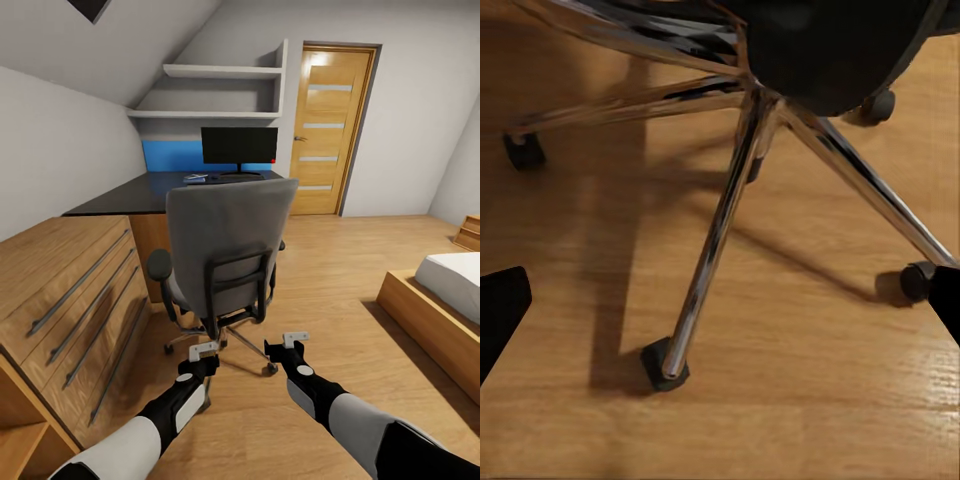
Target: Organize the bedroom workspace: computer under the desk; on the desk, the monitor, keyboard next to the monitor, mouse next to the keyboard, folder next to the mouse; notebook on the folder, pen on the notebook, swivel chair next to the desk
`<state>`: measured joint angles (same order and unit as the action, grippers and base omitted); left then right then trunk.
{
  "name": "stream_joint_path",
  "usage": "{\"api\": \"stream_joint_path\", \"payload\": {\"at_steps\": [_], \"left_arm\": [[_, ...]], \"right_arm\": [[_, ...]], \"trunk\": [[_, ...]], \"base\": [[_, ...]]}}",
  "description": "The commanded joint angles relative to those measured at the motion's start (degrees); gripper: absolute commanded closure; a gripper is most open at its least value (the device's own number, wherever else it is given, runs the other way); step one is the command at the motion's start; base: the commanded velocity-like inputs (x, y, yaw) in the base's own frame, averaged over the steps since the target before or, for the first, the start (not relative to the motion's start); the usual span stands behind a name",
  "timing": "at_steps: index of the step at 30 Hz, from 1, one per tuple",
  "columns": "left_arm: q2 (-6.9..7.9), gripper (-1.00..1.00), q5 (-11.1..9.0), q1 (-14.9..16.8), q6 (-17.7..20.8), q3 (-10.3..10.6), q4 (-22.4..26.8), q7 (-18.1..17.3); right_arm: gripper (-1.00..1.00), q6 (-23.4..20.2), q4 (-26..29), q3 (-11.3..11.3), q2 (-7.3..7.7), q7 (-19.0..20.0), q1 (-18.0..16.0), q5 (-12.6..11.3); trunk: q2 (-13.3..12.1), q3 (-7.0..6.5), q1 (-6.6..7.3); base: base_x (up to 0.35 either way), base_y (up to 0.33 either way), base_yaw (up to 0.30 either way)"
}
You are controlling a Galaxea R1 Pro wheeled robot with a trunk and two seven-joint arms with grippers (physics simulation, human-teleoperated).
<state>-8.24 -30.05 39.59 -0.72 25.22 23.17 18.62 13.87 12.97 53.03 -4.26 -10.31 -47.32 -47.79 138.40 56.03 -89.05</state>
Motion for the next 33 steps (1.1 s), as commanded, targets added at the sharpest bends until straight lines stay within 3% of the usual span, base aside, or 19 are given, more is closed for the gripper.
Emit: {"api": "stream_joint_path", "payload": {"at_steps": [1, 5, 6, 11, 12, 17, 20, 33], "left_arm": [[0.21, -1.0, -0.69, 0.04, -0.07, 0.45, 0.04, 0.6], [0.81, -1.0, -2.18, 0.04, -0.07, -0.33, -0.18, 2.36], [1.41, -1.0, -2.91, 0.04, -0.07, -2.02, -0.86, 4.94], [2.52, -1.0, -3.3, 0.04, -0.03, -6.67, -1.05, 6.49], [3.0, -1.0, -3.35, 0.04, -0.01, -8.54, -1.07, 6.72], [4.75, -1.0, -3.41, 0.04, 0.01, -13.15, -1.1, 7.46], [5.62, -1.0, -3.43, 0.04, -0.02, -14.71, -0.92, 7.86], [6.19, -1.0, -3.44, 0.04, -1.81, -16.03, 0.35, 8.09]], "right_arm": [[-1.0, 0.19, -0.01, 0.48, 0.01, -0.3, -0.05, -0.44], [-1.0, 0.19, -0.15, 0.34, 0.21, -0.39, -0.05, -0.48], [-1.0, 0.28, -0.34, 0.28, 1.01, -0.41, -0.05, -0.59], [-1.0, 0.94, -0.47, 0.21, 1.5, -0.47, -0.05, -0.62], [-1.0, 1.08, -0.49, 0.18, 1.71, -0.48, -0.05, -0.66], [-1.0, 1.47, -0.46, 0.16, 2.59, -0.56, -0.05, -0.7], [-1.0, 2.2, -0.48, 0.1, 2.9, -0.64, -0.05, -0.71], [-1.0, 2.93, -0.49, -1.88, 3.39, -1.83, -0.05, -0.72]], "trunk": [[0.02, 0.05, 0.01], [0.02, 0.05, 0.01], [0.02, 0.05, 0.01], [0.02, 0.05, 0.01], [0.02, 0.05, 0.01], [0.02, 0.05, 0.01], [0.02, 0.05, 0.01], [0.02, 0.05, 0.01]], "base": [[-0.008, 0.0, 0.0], [-0.004, 0.0, 0.0], [0.0, 0.0, 0.0], [0.0, 0.0, 0.0], [0.0, 0.0, 0.0], [0.0, 0.0, 0.0], [0.0, 0.0, 0.0], [0.007, 0.0, 0.0]]}}
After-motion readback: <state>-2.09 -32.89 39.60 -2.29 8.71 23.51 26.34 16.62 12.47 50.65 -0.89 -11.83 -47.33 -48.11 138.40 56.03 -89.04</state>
